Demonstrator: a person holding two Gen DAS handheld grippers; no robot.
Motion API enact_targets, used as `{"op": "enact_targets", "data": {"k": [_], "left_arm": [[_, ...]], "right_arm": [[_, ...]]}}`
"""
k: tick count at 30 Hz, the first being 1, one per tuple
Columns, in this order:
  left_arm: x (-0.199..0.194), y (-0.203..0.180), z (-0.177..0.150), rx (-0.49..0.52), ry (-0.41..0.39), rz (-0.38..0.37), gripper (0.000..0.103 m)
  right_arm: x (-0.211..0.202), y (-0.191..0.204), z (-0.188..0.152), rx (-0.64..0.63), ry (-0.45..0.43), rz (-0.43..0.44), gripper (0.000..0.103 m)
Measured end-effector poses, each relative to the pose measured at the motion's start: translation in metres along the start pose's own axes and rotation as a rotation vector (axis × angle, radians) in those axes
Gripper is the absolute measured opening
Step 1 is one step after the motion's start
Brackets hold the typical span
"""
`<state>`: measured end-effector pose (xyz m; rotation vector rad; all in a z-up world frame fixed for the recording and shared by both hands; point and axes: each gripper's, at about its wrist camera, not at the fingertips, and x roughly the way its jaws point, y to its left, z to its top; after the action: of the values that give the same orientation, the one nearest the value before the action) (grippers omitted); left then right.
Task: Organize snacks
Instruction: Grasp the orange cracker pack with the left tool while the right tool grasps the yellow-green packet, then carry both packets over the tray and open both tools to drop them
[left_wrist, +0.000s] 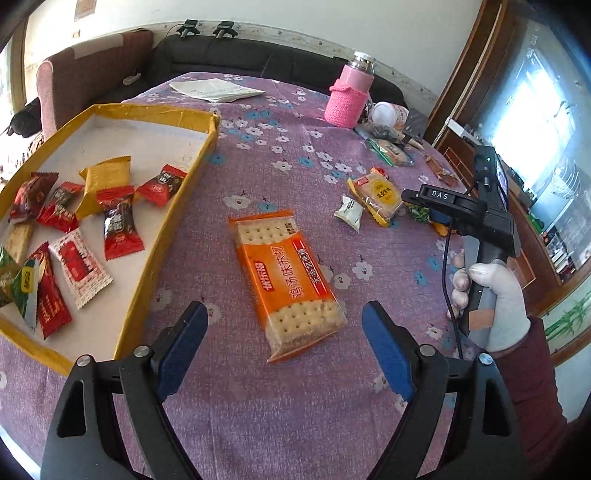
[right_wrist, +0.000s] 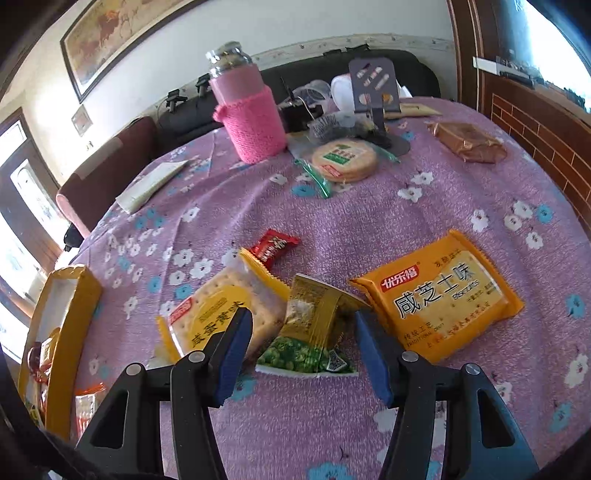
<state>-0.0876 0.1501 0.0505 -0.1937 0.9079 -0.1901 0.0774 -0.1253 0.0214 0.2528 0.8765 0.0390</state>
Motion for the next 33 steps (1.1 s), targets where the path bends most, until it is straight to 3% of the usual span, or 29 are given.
{"op": "enact_targets", "data": {"k": [3,11,12,14,15,21,25,33], "left_arm": [[0.013,-0.007,0.007,0.036,0.003,0.036,0.086],[0.07,-0.02,0.02,0.097,0.105,0.129,0.086],[0.072,-0.026,0.02,0.131,0.084,0.155,0.085],[0.073,-0.032,0.018,0.177,0.058,0.18,0.071],[0.071,-0.032,0.018,0.179,0.046,0.15,0.054],[0.051,-0.023,0.018,0.121,0.02,0.083,0.054],[0.021,-0.01,0.021,0.067,-0.027,0.043,0.054],[-0.072,0.065,0.045,-0.049,-0.157,0.034,0.054]], "right_arm": [[0.005,-0.017,0.0,0.034,0.0,0.05,0.038],[-0.006,-0.016,-0.002,0.035,-0.007,0.101,0.036],[-0.009,-0.016,-0.003,0.036,-0.013,0.115,0.036],[-0.017,-0.014,-0.003,0.036,-0.023,0.141,0.036],[-0.02,-0.013,-0.003,0.039,-0.026,0.163,0.036],[-0.03,-0.006,-0.005,0.052,-0.036,0.289,0.036],[-0.029,0.003,-0.008,0.029,-0.031,0.315,0.036],[-0.038,0.034,-0.018,-0.033,-0.009,0.346,0.035]]}}
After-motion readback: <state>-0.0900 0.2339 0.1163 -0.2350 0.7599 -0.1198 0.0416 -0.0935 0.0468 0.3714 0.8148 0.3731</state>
